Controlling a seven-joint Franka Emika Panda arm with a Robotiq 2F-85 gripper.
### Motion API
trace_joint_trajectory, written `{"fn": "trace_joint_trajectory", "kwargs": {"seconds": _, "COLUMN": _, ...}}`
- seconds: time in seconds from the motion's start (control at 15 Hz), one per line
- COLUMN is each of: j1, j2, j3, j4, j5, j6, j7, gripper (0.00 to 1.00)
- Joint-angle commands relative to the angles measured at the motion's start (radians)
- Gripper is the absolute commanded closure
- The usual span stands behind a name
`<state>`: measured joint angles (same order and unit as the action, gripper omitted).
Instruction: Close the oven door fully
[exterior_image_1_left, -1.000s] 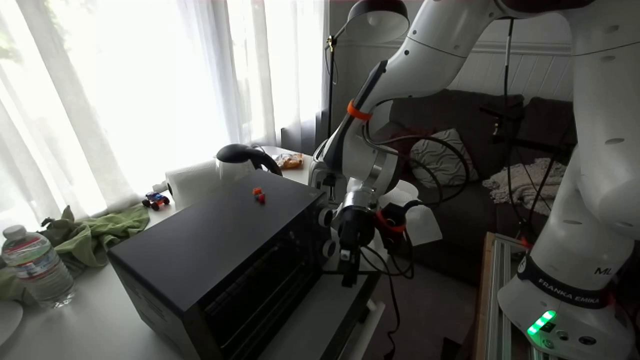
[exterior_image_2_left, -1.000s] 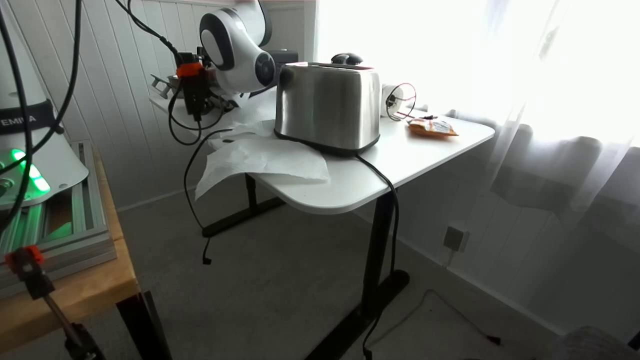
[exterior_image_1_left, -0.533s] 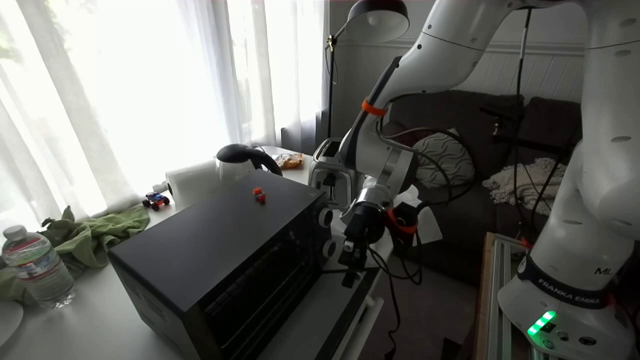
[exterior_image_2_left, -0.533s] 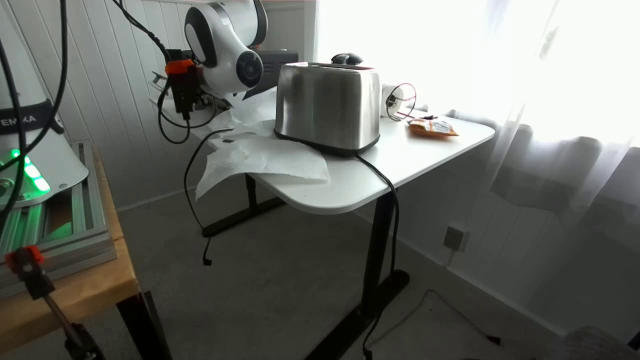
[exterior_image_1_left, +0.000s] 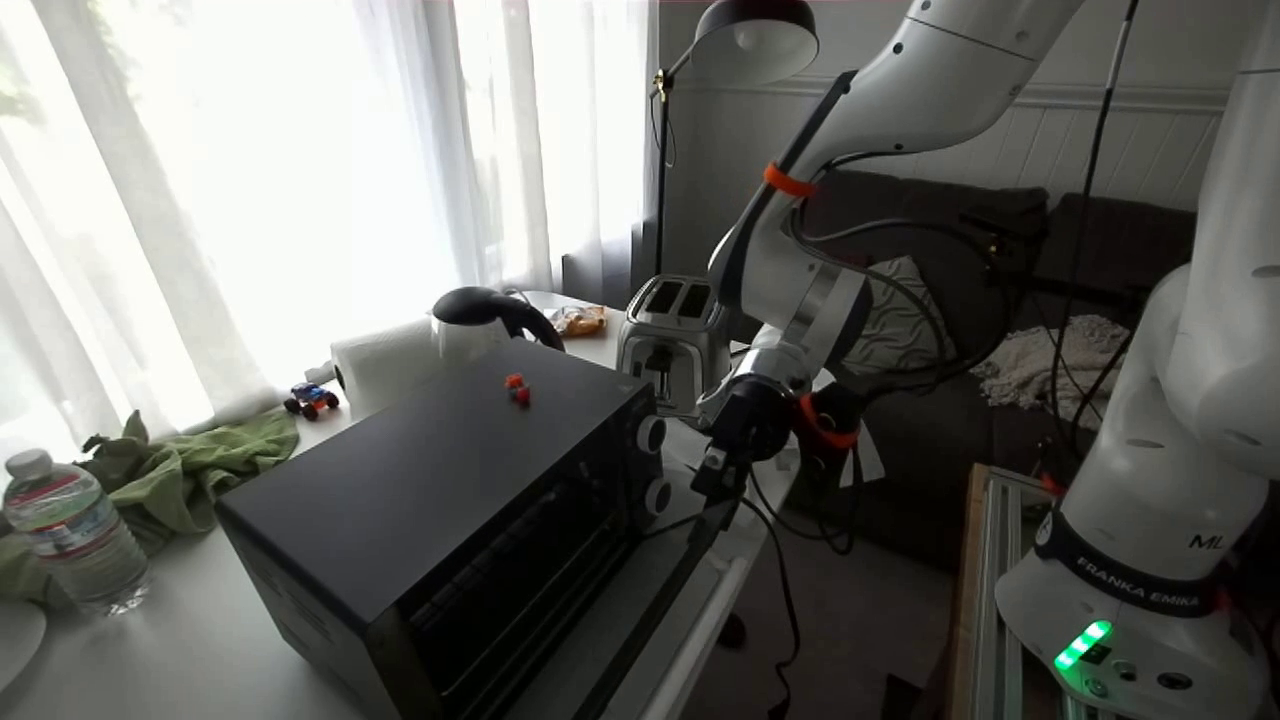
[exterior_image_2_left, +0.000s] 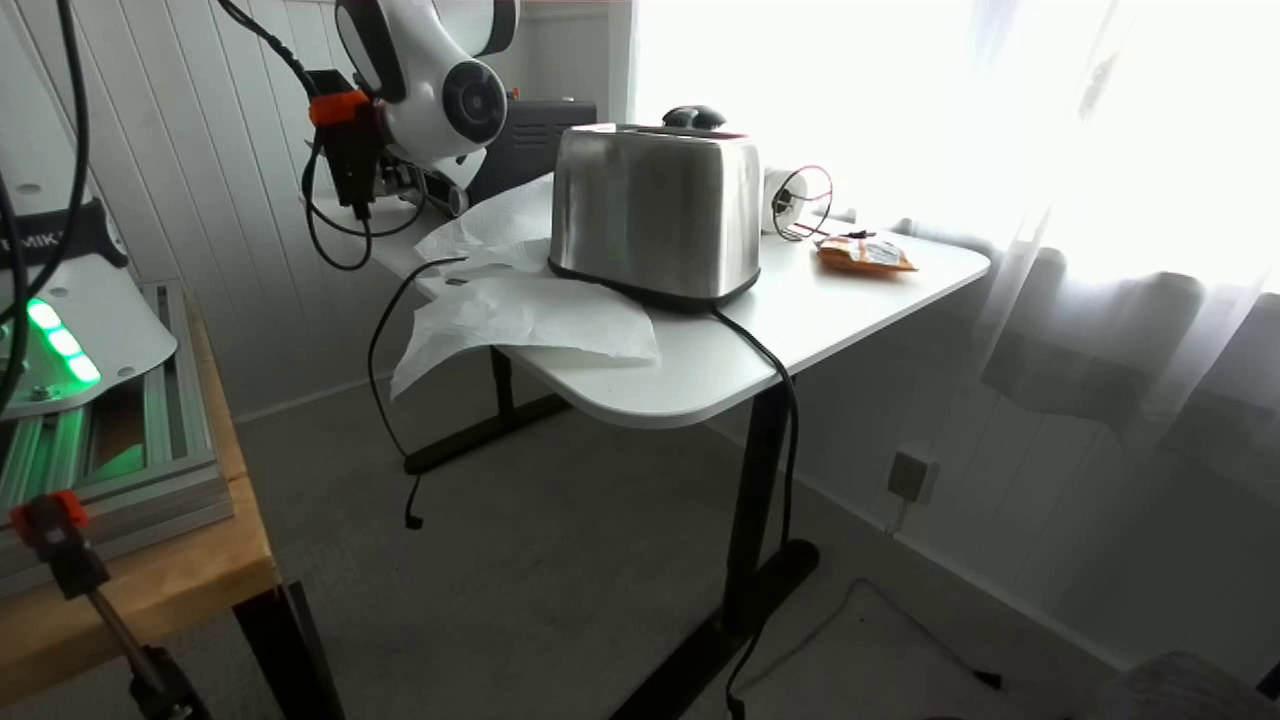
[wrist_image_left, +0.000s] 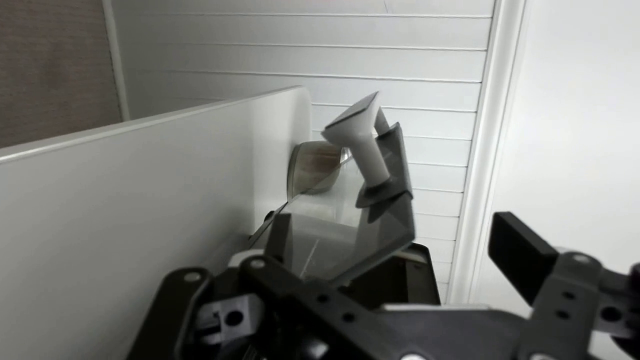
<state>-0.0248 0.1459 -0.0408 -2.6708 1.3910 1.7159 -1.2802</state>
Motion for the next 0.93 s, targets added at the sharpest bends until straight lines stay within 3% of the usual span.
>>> {"fn": "trace_joint_trajectory", "kwargs": {"seconds": 0.0, "j1": -0.01, "j2": -0.087, "j3": -0.01, "j4": -0.048, "j5": 0.002, "j6": -0.028, "j7": 0.001, "gripper": 0.0}}
{"fn": "trace_joint_trajectory", "kwargs": {"seconds": 0.87, "j1": -0.04, "j2": -0.164, "j3": -0.05, "j4": -0.056, "j5": 0.001, "j6": -0.129, "j7": -0.01, "gripper": 0.0}}
